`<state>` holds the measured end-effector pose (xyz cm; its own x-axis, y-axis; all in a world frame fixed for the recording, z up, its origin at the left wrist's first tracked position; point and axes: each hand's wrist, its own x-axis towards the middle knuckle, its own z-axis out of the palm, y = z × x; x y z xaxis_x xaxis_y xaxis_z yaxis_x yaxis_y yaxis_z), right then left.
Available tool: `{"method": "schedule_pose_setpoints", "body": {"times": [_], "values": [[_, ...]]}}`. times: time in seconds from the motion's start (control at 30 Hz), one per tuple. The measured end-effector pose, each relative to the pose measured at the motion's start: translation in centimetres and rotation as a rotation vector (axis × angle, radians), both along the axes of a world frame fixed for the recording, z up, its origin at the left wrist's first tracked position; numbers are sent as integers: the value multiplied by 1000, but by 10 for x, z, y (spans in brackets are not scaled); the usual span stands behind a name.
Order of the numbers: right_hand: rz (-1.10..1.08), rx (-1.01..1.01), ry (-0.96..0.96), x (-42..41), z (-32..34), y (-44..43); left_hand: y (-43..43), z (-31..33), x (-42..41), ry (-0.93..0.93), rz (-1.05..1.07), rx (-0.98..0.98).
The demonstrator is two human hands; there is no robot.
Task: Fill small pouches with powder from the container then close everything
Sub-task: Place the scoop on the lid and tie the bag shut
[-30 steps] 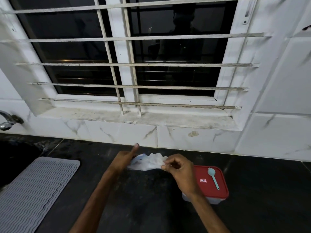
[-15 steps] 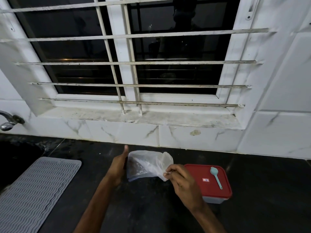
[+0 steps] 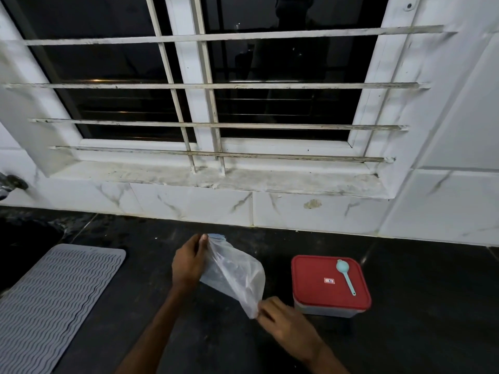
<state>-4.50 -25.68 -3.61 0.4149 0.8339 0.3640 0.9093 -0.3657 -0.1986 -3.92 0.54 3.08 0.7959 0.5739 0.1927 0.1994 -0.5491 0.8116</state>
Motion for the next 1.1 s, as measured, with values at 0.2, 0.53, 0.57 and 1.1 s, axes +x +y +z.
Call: {"method": "schedule_pose_setpoints", "body": {"times": [0.2,0.53,0.57,1.1], "values": [[-177,-463,261,-14,-49,18,-8,-46,26,328,-196,292],[-627,63,457,14,-30,36,-71,-105,-36,225,52,78],[-696,87,490,18,-28,36,-72,-111,-39,318,105,31],[-668,300,785,14,-48,31,-21,-118,-5,611,163,-202]]}}
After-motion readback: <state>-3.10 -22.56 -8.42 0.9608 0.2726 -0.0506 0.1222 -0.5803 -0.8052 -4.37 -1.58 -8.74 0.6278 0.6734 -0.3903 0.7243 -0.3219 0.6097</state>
